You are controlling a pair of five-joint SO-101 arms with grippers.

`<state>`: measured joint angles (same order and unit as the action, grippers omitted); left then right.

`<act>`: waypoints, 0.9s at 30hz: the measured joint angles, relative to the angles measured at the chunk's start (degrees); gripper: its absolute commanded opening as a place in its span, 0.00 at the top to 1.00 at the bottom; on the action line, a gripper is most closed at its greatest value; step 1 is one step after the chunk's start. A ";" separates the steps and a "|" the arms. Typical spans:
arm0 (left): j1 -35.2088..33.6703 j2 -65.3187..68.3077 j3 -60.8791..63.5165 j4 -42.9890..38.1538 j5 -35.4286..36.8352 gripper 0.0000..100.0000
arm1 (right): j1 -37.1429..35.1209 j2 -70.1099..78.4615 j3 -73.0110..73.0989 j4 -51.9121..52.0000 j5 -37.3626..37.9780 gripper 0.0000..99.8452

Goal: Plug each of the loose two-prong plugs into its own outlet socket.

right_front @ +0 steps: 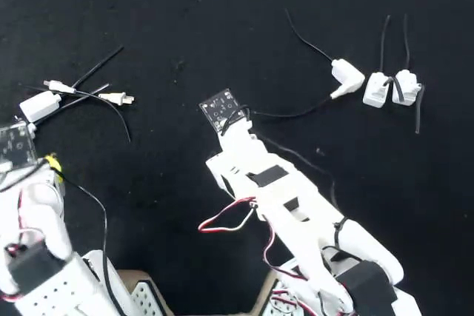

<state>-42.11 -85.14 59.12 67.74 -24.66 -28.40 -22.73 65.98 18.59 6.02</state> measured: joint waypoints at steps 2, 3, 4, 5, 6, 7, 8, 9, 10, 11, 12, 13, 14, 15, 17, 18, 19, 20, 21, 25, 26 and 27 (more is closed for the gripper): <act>-0.62 6.15 -5.19 4.13 -3.34 0.78 | 0.00 0.00 0.00 0.00 0.00 0.87; -0.70 10.11 -8.00 6.24 -4.84 0.78 | 0.00 0.00 0.00 0.00 0.00 0.87; -0.70 14.15 -10.81 7.91 -6.24 0.78 | 0.00 0.00 0.00 0.00 0.00 0.87; -0.70 17.93 -13.19 9.32 -7.21 0.77 | 0.00 0.00 0.00 0.00 0.00 0.87; -0.62 21.71 -15.56 10.20 -8.09 0.77 | 0.00 0.00 0.00 0.00 0.00 0.87; -0.62 25.58 -17.67 10.81 -9.05 0.77 | 0.00 0.00 0.00 0.00 0.00 0.87; -0.62 29.27 -19.69 11.08 -10.29 0.77 | 0.00 0.00 0.00 0.00 0.00 0.87; -0.70 32.70 -21.54 11.25 -11.52 0.77 | 0.00 0.00 0.00 0.00 0.00 0.87; -0.70 36.04 -23.30 11.34 -13.19 0.77 | 0.00 0.00 0.35 0.00 0.00 0.87; -0.62 39.21 -25.14 11.34 -14.95 0.77 | 0.00 0.00 0.70 0.00 0.00 0.87; -0.62 42.29 -26.81 11.34 -16.97 0.77 | 0.00 0.00 0.79 0.00 0.00 0.87; -0.62 45.36 -28.57 11.34 -18.99 0.77 | 0.00 0.00 0.70 0.00 0.00 0.87; -0.62 48.18 -30.07 11.25 -20.75 0.77 | 0.00 0.00 0.70 0.00 0.00 0.87; -0.62 51.16 -31.74 10.73 -22.33 0.77 | 0.00 0.00 0.70 0.00 0.00 0.87; -1.76 56.70 -34.81 9.32 -24.53 0.77 | 0.09 0.00 0.70 0.00 0.00 0.87; -2.81 59.60 -36.57 8.62 -25.49 0.77 | 0.09 0.00 0.70 0.00 0.00 0.87; -3.52 62.42 -38.33 8.18 -26.81 0.77 | 0.09 0.00 0.70 0.00 0.00 0.87; -4.22 65.23 -40.18 8.09 -28.31 0.77 | 0.09 0.00 0.70 0.00 0.00 0.87; -4.84 68.22 -42.11 8.00 -29.89 0.77 | 0.09 0.00 0.70 0.00 0.00 0.87; -7.91 80.09 -50.11 7.91 -33.05 0.72 | 0.09 0.00 0.70 0.00 0.00 0.87; -8.53 82.73 -52.04 7.91 -33.41 0.69 | 0.09 0.00 0.70 0.00 0.00 0.87; -8.97 85.45 -54.07 7.91 -33.41 0.68 | 0.09 0.00 0.70 0.00 0.00 0.87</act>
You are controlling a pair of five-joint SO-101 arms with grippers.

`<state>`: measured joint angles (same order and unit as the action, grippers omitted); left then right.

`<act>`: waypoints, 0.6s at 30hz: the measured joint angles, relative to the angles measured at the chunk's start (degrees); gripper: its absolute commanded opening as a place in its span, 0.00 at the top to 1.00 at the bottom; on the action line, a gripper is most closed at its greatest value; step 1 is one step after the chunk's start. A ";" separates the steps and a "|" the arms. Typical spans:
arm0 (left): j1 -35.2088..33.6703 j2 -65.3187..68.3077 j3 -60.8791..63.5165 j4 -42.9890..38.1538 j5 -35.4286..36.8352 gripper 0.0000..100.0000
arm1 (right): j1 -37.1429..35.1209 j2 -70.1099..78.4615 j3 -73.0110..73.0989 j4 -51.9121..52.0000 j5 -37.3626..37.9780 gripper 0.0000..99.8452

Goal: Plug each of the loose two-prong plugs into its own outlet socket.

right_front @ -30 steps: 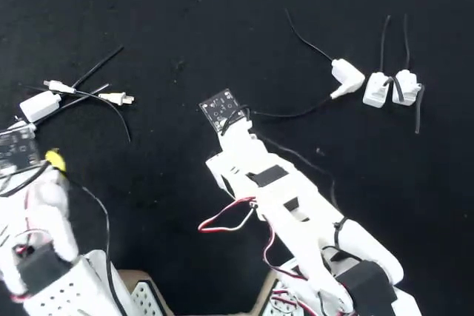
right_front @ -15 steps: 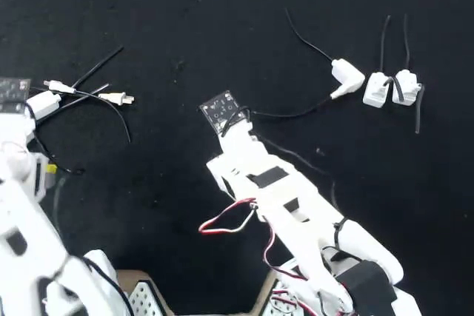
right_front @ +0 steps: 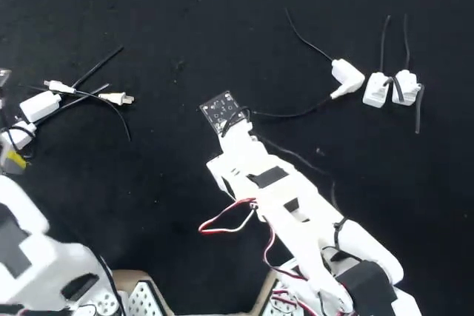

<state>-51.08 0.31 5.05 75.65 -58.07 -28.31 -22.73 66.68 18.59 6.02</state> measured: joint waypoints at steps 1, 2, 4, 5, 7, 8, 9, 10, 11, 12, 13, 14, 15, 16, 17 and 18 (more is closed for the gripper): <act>-0.26 2.46 -2.11 -0.09 0.00 0.69 | 0.00 0.00 0.00 0.00 0.00 0.87; -0.26 4.75 -4.13 -0.09 0.00 0.69 | 0.00 0.00 0.00 0.00 0.44 0.87; 0.00 8.79 -7.91 -0.09 -0.09 0.70 | 0.00 0.00 0.00 0.00 2.37 0.87; 0.09 10.73 -9.85 -0.09 -0.09 0.70 | 0.00 0.00 0.18 -0.18 3.08 0.87; 0.09 14.42 -13.71 -0.26 -0.09 0.70 | 0.00 0.00 0.18 -0.35 3.87 0.87; 0.18 16.18 -15.56 -0.35 -0.09 0.70 | 0.00 0.00 0.18 -0.35 4.04 0.87; 0.26 18.02 -17.85 -0.35 -0.09 0.70 | 0.00 0.00 0.18 -0.35 4.22 0.87; 0.62 19.87 -20.04 -0.35 -0.09 0.70 | 0.00 0.00 0.18 -0.44 4.31 0.87; 1.14 21.89 -22.42 -0.35 -0.09 0.70 | 0.00 0.00 0.18 -0.44 4.31 0.87; 1.67 24.00 -24.97 -0.35 -0.09 0.70 | 0.00 0.00 0.18 -0.44 4.31 0.87; 2.29 26.11 -27.34 -0.35 -0.09 0.70 | 0.00 0.00 0.18 -0.44 4.31 0.87; 2.81 28.22 -29.80 -0.35 -0.09 0.70 | 0.00 0.00 0.18 -0.44 4.31 0.87; 3.34 30.33 -32.00 -0.35 -0.09 0.70 | 0.00 0.00 0.18 -0.44 4.31 0.87; 3.78 32.26 -34.20 -0.35 -0.09 0.70 | 0.00 0.00 0.18 -0.44 4.31 0.87; 4.13 34.20 -35.87 -0.35 -0.09 0.70 | 0.00 0.00 0.18 -0.44 4.31 0.87; 4.48 35.96 -37.63 -0.35 -0.44 0.70 | 0.00 0.00 0.18 -0.44 4.31 0.87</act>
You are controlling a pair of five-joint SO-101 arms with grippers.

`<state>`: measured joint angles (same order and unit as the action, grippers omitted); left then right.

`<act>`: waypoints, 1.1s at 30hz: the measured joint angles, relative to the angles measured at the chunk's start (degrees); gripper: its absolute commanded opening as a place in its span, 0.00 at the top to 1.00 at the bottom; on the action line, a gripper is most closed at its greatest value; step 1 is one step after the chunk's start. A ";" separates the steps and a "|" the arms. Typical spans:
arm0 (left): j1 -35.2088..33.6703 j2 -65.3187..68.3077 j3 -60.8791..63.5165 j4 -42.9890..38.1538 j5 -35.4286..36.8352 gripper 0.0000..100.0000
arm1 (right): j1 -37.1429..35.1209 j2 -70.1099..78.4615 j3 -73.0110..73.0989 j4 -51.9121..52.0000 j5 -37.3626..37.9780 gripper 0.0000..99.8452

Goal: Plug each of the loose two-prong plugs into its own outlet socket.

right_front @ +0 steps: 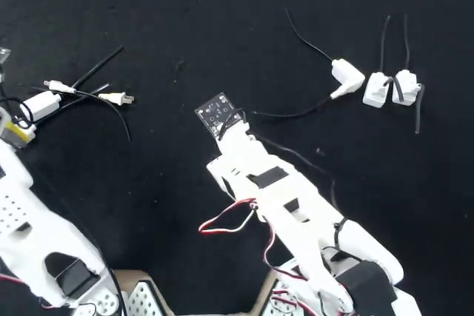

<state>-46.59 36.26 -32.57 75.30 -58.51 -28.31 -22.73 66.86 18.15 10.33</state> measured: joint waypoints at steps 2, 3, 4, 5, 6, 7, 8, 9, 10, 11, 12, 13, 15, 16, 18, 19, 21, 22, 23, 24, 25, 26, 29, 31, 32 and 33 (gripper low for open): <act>0.44 3.08 -2.73 0.00 -1.58 0.70 | 0.00 0.00 0.00 0.00 0.00 0.87; 0.62 4.48 -3.87 0.00 -2.29 0.70 | 0.00 0.00 0.00 0.00 0.00 0.87; 0.70 5.71 -4.92 0.00 -2.73 0.70 | 0.00 0.00 0.00 0.00 0.00 0.87; 0.79 6.77 -5.98 0.00 -2.99 0.70 | 0.00 0.00 0.00 0.00 0.00 0.87; 0.79 7.65 -7.03 0.00 -3.16 0.70 | 0.00 0.00 0.00 0.00 0.00 0.87; 0.88 8.62 -8.35 0.00 -3.25 0.70 | 0.00 0.00 0.00 0.00 0.00 0.87; 0.88 9.41 -9.41 0.00 -3.25 0.70 | 0.00 0.00 0.00 0.00 0.00 0.87; 0.97 10.20 -10.29 0.00 -3.34 0.70 | 0.00 0.00 0.00 0.00 0.00 0.87; 0.97 11.08 -10.90 0.00 -3.52 0.70 | 0.00 0.00 0.00 -0.09 0.00 0.87; 1.05 11.96 -11.60 0.00 -3.87 0.70 | 0.00 0.00 0.00 -0.09 0.00 0.87; 1.05 12.57 -11.78 0.00 -3.87 0.71 | 0.00 0.00 0.00 -0.09 0.00 0.87; 1.05 12.84 -11.87 0.00 -3.87 0.73 | 0.00 0.00 0.00 -0.09 0.00 0.87; 1.05 13.10 -12.57 1.23 -3.87 0.81 | 0.00 0.00 0.00 -0.09 0.00 0.87; 1.14 13.19 -13.19 2.81 -3.87 0.87 | 0.00 0.00 0.00 -0.09 0.00 0.87; 1.23 13.19 -14.51 6.68 -4.04 0.97 | 0.00 0.00 0.00 -0.09 0.00 0.87; 1.23 13.27 -15.47 8.70 -4.04 0.97 | 0.00 0.00 0.00 -0.09 0.00 0.87; 1.23 13.71 -17.67 11.87 -3.96 0.95 | 0.00 0.00 0.00 -0.09 0.00 0.87; 1.14 13.80 -18.64 13.71 -3.87 0.97 | 0.00 0.00 0.00 -0.09 0.00 0.87; 1.14 13.80 -19.60 15.47 -3.87 0.97 | 0.00 0.00 0.00 -0.09 0.00 0.87; 1.14 13.80 -20.84 17.41 -3.87 0.97 | 0.00 0.00 0.00 -0.09 0.00 0.87; 1.14 13.80 -21.98 19.43 -3.87 0.97 | 0.00 0.00 0.00 -0.09 0.00 0.87; 1.23 13.80 -23.38 21.54 -3.87 0.97 | 0.00 0.00 0.00 -0.09 0.00 0.87; 1.23 13.80 -26.37 24.26 -3.43 0.97 | 0.00 0.00 0.00 -0.09 0.09 0.87; 0.62 13.80 -26.46 24.79 -3.08 0.97 | 0.00 0.00 0.00 -0.09 0.26 0.87; 0.09 13.80 -26.46 24.97 -3.08 0.97 | 0.00 0.00 0.00 -0.09 0.44 0.87; -0.53 13.54 -26.20 24.97 -3.08 0.97 | 0.00 0.00 0.00 -0.09 0.44 0.87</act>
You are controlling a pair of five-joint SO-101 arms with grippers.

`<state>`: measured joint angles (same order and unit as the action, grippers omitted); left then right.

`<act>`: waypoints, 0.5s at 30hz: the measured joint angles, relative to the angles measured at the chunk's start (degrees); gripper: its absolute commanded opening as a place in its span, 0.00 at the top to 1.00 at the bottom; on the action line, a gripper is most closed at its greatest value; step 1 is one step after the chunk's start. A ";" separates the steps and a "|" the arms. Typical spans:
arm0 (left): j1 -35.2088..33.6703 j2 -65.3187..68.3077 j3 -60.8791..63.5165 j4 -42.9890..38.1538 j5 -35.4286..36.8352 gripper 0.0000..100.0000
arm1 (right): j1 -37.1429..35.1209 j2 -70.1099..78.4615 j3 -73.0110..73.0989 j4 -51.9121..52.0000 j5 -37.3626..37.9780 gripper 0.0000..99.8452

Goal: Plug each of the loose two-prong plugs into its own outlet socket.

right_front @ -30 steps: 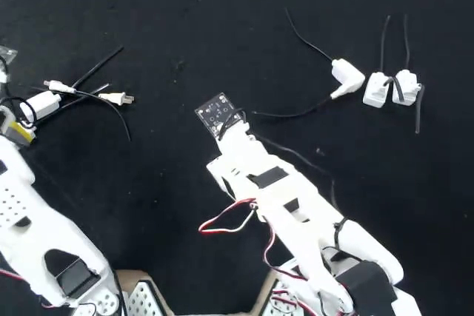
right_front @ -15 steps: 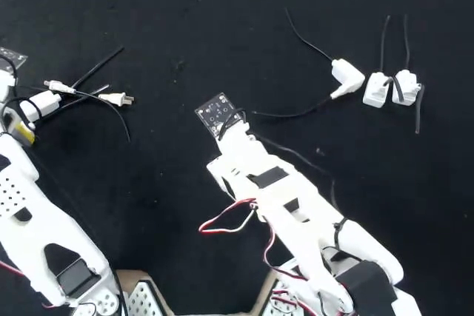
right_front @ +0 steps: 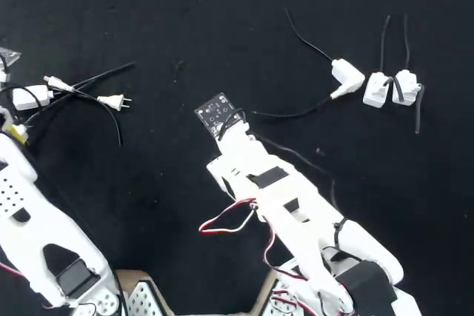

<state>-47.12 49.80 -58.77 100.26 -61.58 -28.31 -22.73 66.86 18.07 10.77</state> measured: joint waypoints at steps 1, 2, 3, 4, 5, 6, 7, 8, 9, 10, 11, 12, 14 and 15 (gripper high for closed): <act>-0.62 -0.88 0.79 0.00 0.00 0.97 | 0.00 0.00 0.00 0.00 0.00 0.87; -1.23 -2.20 2.29 0.00 -0.09 0.97 | 0.00 0.00 0.00 0.00 0.00 0.87; -1.76 -3.96 4.04 0.00 -0.35 0.97 | 0.00 0.00 0.00 0.00 0.00 0.87; -2.20 -6.07 6.42 0.00 -0.62 0.97 | 0.00 0.00 0.00 0.00 0.00 0.87; -2.46 -8.62 9.14 0.00 -0.70 0.97 | 0.00 0.00 0.00 0.00 0.00 0.87; -2.73 -11.43 12.40 0.00 -0.70 0.97 | 0.00 0.00 0.00 0.00 0.00 0.87; -2.90 -14.59 15.82 0.00 -0.70 0.97 | 0.00 0.00 0.00 0.00 0.00 0.87; -3.08 -18.02 19.52 0.00 -0.70 0.97 | 0.00 0.00 0.00 0.00 0.00 0.87; -3.08 -21.80 23.56 0.00 -0.88 0.97 | 0.00 0.00 0.00 0.00 0.00 0.87; -3.08 -25.67 27.60 0.00 -1.05 0.97 | 0.00 0.00 0.00 0.00 0.00 0.87; -3.08 -29.71 31.74 0.00 -1.14 0.97 | 0.00 0.00 0.00 0.00 0.00 0.87; -3.08 -33.76 36.22 0.00 -1.23 0.97 | 0.00 0.00 0.00 0.00 0.00 0.87; -3.08 -42.37 44.92 0.00 -1.23 0.97 | 0.00 0.00 0.00 0.00 0.00 0.87; -2.99 -46.51 49.05 0.00 -1.23 0.97 | 0.00 0.00 0.00 0.00 0.00 0.87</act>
<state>-50.11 3.30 -9.71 100.26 -62.81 -28.31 -22.73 66.86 18.07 10.77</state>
